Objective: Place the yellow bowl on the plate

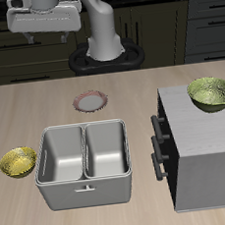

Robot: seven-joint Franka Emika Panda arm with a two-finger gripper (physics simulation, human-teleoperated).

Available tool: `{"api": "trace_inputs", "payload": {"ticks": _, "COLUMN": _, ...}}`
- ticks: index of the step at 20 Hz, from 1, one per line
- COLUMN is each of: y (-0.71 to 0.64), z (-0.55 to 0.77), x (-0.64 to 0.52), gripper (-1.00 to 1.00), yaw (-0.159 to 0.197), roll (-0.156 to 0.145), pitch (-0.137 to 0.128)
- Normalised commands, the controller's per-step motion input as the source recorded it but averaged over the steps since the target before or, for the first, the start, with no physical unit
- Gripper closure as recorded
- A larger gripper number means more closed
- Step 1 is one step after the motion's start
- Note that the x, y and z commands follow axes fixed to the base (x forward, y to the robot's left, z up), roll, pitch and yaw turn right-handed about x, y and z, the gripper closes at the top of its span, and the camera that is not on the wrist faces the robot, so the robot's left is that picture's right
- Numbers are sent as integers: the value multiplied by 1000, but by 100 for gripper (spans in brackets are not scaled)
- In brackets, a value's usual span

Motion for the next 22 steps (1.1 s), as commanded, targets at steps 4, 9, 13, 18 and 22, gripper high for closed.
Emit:
{"api": "trace_inputs", "payload": {"ticks": 4, "y": -603, "z": 426, "x": 5, "gripper": -100, "yaw": -23, "roll": -93, "pitch": -50}}
{"api": "trace_inputs", "payload": {"ticks": 9, "y": -523, "z": 279, "x": 34, "gripper": -100, "yaw": -28, "roll": -5, "pitch": -10}}
{"api": "trace_inputs", "payload": {"ticks": 13, "y": -465, "z": 204, "x": 60, "gripper": -100, "yaw": -18, "roll": -26, "pitch": -36}}
{"api": "trace_inputs", "payload": {"ticks": 18, "y": -410, "z": 234, "x": 110, "gripper": -100, "yaw": -14, "roll": -31, "pitch": -40}}
{"api": "trace_inputs", "payload": {"ticks": 22, "y": -445, "z": 260, "x": 247, "gripper": -100, "yaw": -18, "roll": -50, "pitch": -18}}
